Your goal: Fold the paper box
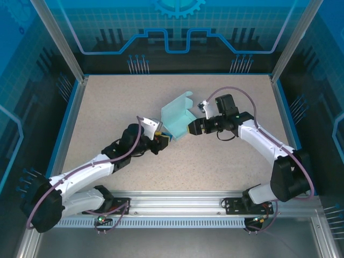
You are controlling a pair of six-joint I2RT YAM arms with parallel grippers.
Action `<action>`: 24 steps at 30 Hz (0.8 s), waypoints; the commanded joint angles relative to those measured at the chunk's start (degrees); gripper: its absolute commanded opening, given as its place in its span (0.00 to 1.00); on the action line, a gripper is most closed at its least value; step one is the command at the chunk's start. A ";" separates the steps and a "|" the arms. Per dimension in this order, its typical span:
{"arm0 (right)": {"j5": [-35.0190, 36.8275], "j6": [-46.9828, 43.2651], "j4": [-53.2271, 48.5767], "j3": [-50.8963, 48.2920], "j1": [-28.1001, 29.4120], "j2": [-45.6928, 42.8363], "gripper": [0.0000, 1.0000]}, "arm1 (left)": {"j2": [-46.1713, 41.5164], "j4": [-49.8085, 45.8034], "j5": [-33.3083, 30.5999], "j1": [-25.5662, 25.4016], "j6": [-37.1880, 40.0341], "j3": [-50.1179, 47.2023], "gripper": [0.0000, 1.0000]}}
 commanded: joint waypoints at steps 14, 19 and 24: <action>-0.68 11.04 -15.19 13.98 9.71 -0.83 0.82 | 1.87 25.15 8.73 -1.57 29.17 -6.76 0.26; 0.01 11.54 -15.10 13.75 11.42 0.95 0.82 | 1.67 26.17 8.53 -2.14 30.64 -7.41 0.26; -0.35 11.26 -13.84 14.86 13.90 3.17 0.82 | 1.20 25.30 8.14 -2.63 31.08 -7.51 0.26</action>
